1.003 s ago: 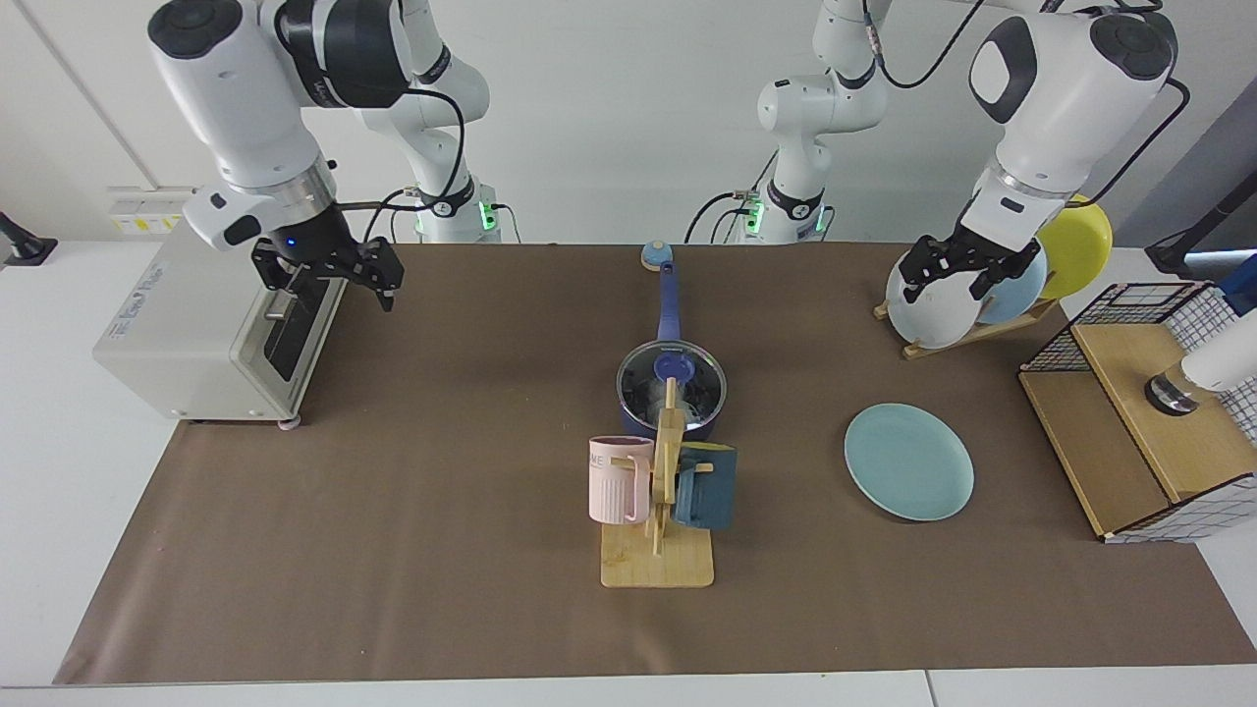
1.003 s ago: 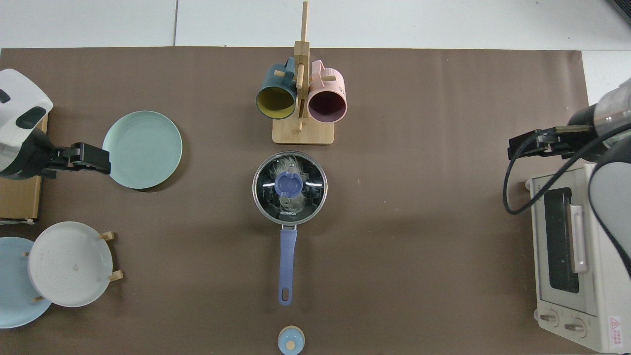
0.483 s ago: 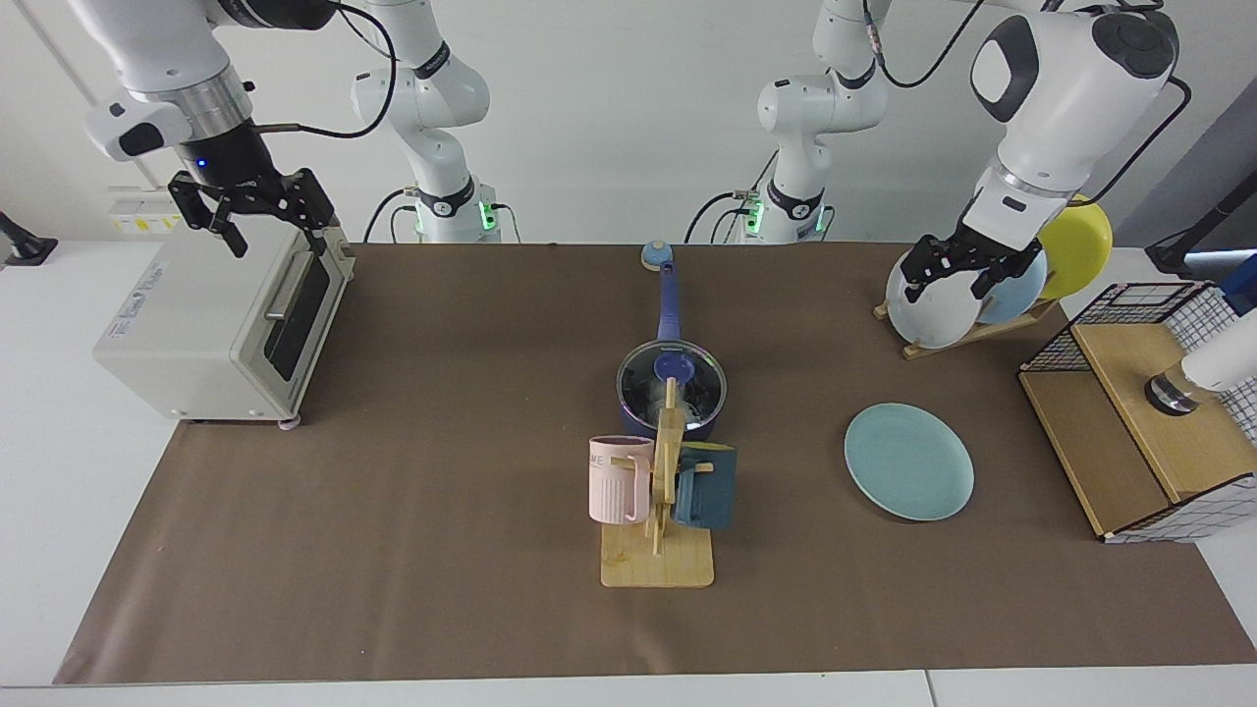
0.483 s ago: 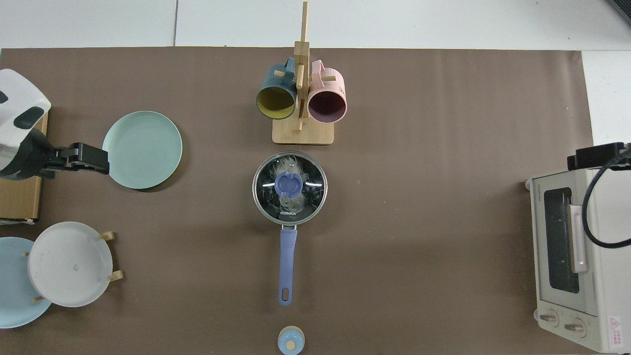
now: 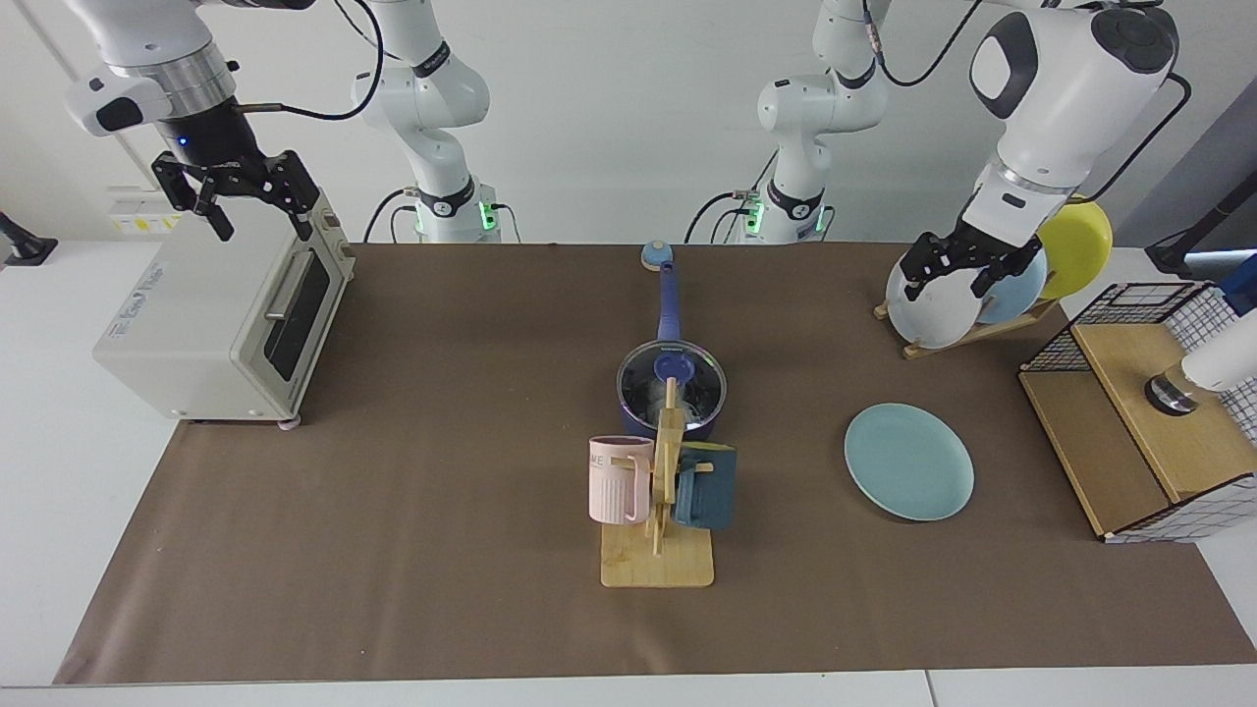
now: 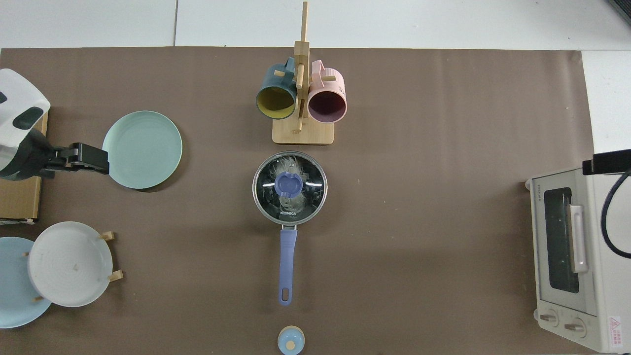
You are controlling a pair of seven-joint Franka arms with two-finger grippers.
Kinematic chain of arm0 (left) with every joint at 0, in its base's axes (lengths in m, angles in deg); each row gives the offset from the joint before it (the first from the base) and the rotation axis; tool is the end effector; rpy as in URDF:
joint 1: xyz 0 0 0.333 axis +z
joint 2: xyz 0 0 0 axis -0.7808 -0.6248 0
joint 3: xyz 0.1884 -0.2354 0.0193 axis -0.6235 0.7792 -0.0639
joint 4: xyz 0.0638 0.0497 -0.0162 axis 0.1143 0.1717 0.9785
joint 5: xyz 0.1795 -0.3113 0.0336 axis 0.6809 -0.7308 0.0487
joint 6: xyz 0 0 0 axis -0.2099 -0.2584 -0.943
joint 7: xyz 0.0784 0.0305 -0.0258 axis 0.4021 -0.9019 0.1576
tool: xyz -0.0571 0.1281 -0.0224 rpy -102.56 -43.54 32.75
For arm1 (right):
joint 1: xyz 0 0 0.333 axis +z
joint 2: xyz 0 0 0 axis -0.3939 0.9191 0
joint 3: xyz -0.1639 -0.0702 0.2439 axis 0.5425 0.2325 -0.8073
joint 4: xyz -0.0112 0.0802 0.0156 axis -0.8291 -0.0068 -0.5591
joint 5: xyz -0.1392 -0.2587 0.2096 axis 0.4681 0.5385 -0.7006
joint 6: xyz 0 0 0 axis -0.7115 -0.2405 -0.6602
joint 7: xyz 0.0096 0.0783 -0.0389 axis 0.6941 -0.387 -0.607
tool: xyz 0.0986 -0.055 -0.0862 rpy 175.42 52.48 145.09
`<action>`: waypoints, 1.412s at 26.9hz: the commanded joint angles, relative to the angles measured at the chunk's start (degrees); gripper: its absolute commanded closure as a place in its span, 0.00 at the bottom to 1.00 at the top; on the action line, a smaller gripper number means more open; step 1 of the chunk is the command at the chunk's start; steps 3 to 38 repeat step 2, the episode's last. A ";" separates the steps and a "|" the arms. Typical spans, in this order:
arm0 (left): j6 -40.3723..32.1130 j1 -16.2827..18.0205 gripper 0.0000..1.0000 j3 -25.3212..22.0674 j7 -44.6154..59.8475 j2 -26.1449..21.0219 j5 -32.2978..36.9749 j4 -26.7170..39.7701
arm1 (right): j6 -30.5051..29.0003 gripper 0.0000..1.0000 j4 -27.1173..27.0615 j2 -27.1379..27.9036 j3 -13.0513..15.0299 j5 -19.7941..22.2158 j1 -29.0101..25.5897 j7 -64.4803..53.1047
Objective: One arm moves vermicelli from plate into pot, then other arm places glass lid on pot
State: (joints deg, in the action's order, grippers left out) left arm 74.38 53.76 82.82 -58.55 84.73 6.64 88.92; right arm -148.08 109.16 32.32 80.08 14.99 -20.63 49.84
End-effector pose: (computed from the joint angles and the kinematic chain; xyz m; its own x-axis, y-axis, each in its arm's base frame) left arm 0.5340 -0.0182 0.5418 0.9997 0.0228 -0.0129 0.0230 -0.9995 0.0194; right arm 0.5036 -0.0545 0.6111 0.9948 -0.0591 0.0829 -0.0571 -0.9980 -0.0259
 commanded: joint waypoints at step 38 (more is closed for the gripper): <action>0.34 -0.05 0.00 -0.38 -0.58 1.35 0.06 1.26 | -0.70 0.00 1.39 -0.89 -0.76 0.61 -1.16 2.65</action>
